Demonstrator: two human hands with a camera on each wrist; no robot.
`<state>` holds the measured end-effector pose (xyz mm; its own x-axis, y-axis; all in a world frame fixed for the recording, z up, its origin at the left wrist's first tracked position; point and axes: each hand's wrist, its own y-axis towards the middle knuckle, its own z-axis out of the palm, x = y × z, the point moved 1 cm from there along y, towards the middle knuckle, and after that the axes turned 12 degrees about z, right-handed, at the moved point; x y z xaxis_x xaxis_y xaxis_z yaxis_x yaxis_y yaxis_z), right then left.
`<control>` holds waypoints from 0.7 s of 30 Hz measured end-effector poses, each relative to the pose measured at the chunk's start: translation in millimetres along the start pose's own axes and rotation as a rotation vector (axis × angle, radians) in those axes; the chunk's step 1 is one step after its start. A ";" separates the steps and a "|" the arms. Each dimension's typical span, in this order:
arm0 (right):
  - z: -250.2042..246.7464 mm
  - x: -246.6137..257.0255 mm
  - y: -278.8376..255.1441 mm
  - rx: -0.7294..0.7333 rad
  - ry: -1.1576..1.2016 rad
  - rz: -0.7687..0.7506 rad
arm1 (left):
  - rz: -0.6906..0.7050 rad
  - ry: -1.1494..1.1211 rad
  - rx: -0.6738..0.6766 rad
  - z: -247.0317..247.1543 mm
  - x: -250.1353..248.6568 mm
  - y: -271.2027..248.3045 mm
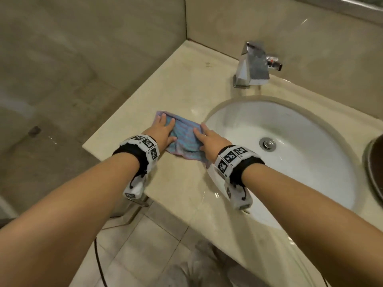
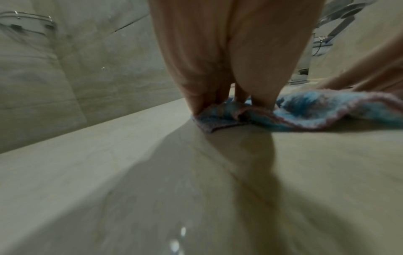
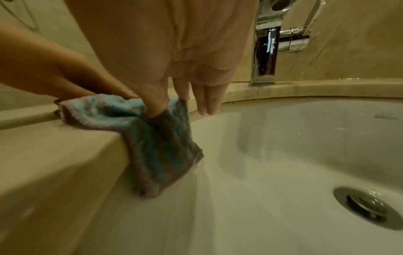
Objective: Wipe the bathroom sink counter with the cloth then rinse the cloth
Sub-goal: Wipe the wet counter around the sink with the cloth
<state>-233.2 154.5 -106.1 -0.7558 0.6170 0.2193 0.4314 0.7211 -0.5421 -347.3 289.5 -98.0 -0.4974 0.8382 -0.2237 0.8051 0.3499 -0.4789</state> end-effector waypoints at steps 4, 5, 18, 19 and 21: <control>-20.9 -7.9 24.7 -0.032 -0.125 -0.001 | 0.006 0.004 -0.009 -15.6 4.9 30.4; -25.8 -10.2 30.9 -0.045 -0.163 0.002 | 0.010 0.011 -0.005 -21.4 6.0 39.6; -79.8 -12.7 96.3 -0.130 -0.160 0.272 | 0.208 0.122 0.035 -94.0 16.2 159.1; -83.7 -10.0 100.8 -0.156 -0.178 0.309 | 0.223 0.124 0.040 -97.9 17.1 166.1; -91.5 -3.9 111.3 -0.258 -0.241 0.361 | 0.242 0.128 0.049 -105.1 20.1 178.8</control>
<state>-137.1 261.2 -93.1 -0.6151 0.7730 -0.1554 0.7709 0.5483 -0.3242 -179.4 412.9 -98.8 -0.2456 0.9419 -0.2292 0.8774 0.1154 -0.4657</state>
